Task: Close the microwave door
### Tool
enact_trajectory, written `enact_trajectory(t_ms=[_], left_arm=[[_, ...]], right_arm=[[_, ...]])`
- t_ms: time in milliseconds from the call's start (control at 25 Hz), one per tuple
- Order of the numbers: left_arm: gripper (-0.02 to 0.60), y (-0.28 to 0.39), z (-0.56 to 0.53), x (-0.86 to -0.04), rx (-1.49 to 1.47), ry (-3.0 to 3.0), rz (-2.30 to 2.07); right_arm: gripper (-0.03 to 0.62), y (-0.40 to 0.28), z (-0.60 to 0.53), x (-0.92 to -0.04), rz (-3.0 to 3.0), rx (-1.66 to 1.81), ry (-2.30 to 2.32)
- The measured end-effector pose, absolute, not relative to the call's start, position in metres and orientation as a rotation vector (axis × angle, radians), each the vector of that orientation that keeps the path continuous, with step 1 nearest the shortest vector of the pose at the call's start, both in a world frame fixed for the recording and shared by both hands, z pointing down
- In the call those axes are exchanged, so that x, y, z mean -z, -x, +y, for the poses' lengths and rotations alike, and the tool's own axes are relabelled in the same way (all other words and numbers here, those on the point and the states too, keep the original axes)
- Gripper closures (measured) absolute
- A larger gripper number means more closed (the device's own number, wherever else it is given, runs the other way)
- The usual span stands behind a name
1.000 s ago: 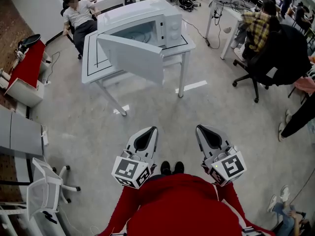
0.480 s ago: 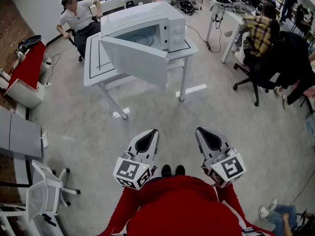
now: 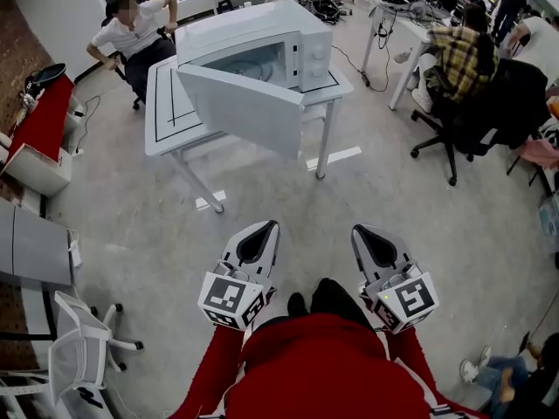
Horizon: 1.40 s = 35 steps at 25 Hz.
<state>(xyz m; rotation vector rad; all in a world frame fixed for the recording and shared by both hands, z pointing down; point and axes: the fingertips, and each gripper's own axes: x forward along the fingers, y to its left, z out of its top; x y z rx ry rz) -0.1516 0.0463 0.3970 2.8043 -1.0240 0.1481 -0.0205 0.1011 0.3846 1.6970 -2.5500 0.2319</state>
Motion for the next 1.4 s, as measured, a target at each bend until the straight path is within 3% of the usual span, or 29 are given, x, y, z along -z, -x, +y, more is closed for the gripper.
enact_trajectory(t_ms=[440,600,680,1400], left_arm=[[0.559,0.129,-0.02,-0.402,-0.203,-2.788,-1.115],[0.318,0.118,-0.067,-0.4,-0.346,-2.805,-1.321],[0.26,0.113,-0.089,-0.394,-0.406,-2.822,-1.432],[0.242,0.064,-0.185,-0.401,-0.348,-2.612,-1.499]], right_arm=[[0.58,-0.008,0.047,-0.393,-2.522,-0.285,-1.706],[0.58,-0.031,0.013,-0.393,-2.556,-0.269,-1.694],[0.58,-0.043,-0.004,-0.392,-2.56,-0.262,-1.687],[0.58,-0.103,-0.102,-0.398,-2.613,-0.369,-1.587]])
